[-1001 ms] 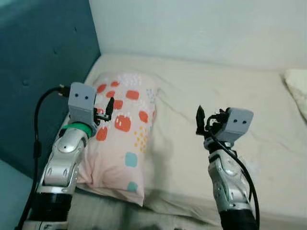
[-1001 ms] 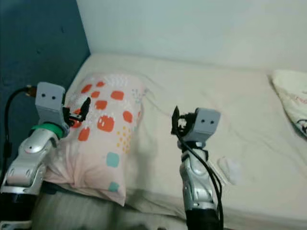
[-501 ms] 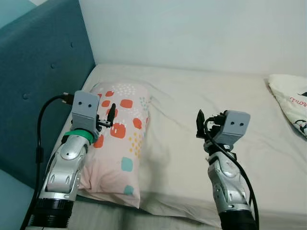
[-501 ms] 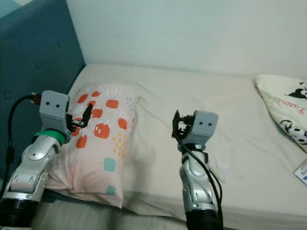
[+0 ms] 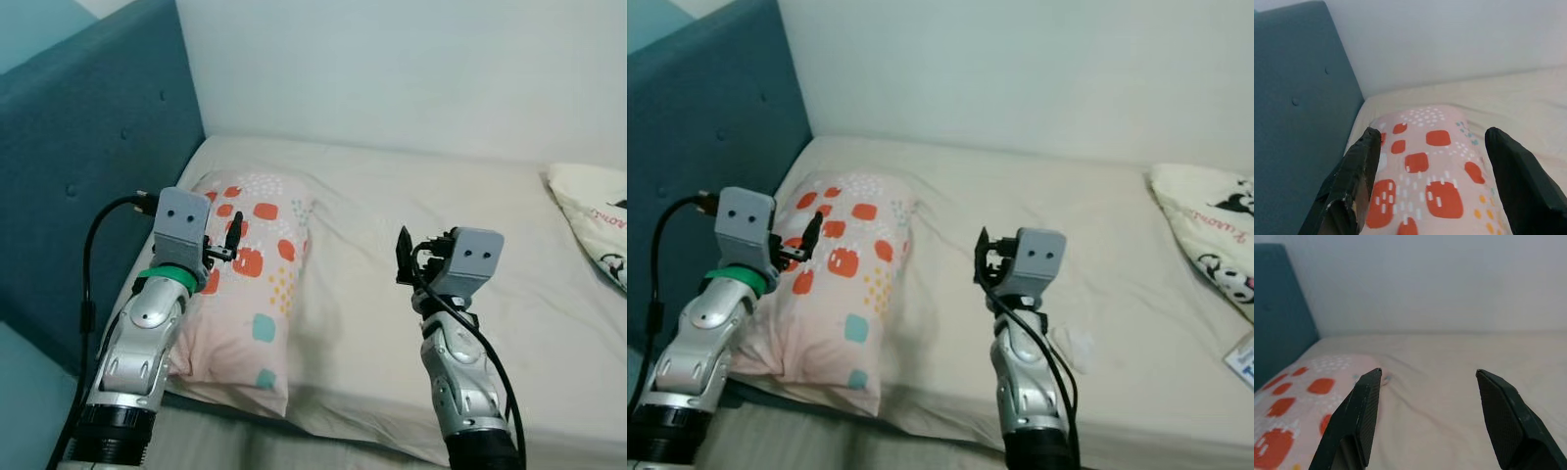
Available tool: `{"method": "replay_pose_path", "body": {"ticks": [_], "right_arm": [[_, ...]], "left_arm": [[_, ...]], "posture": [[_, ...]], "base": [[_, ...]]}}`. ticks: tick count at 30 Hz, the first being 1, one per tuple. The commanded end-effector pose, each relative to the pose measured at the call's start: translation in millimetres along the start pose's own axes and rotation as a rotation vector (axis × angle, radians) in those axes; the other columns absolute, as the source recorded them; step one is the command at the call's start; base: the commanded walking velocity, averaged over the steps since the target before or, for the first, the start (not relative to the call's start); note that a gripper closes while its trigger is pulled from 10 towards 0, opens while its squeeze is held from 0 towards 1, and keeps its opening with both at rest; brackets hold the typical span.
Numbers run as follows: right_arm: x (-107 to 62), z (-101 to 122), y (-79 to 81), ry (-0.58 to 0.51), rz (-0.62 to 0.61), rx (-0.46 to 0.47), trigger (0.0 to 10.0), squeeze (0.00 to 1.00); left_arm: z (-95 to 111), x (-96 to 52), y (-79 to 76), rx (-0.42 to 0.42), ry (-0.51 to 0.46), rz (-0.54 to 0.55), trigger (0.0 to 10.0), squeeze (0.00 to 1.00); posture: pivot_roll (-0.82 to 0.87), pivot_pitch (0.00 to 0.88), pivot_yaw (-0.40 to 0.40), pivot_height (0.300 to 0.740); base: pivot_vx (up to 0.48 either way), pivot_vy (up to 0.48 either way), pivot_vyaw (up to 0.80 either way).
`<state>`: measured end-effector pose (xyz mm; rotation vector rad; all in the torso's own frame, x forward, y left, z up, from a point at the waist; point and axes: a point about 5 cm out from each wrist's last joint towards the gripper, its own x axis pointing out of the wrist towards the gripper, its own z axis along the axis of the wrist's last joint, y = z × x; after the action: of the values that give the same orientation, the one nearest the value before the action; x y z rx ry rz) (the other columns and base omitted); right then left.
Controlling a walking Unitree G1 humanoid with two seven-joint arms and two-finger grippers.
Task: Clean up the room
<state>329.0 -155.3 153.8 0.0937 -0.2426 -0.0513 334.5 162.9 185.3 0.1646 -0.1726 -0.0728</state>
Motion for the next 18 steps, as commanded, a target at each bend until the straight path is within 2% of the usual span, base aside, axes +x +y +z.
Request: {"method": "replay_pose_path", "body": {"ticks": [1,6,18], "right_arm": [[-2.4,-5.9,-4.8,0.026,-0.019,0.003,10.0,0.00],[-1.7,-5.7,-4.5,0.023,-0.007,-0.040,10.0,0.00],[-1.2,-6.5,-2.9,0.027,0.000,-0.041,10.0,0.00]], "left_arm": [[-2.4,0.9,-3.8,0.001,0.004,-0.008,10.0,0.00],[-2.4,1.9,-4.2,-0.002,0.000,-0.009,10.0,0.00],[-3.2,2.6,-3.1,-0.004,0.002,-0.003,10.0,0.00]], "posture": [[-0.02,0.044,0.049,0.734],[-0.02,0.045,0.049,0.734],[-0.02,0.046,0.048,0.734]], "base": [[0.000,-0.262,-0.80],[0.000,-0.048,0.00],[0.000,0.000,0.00]]}}
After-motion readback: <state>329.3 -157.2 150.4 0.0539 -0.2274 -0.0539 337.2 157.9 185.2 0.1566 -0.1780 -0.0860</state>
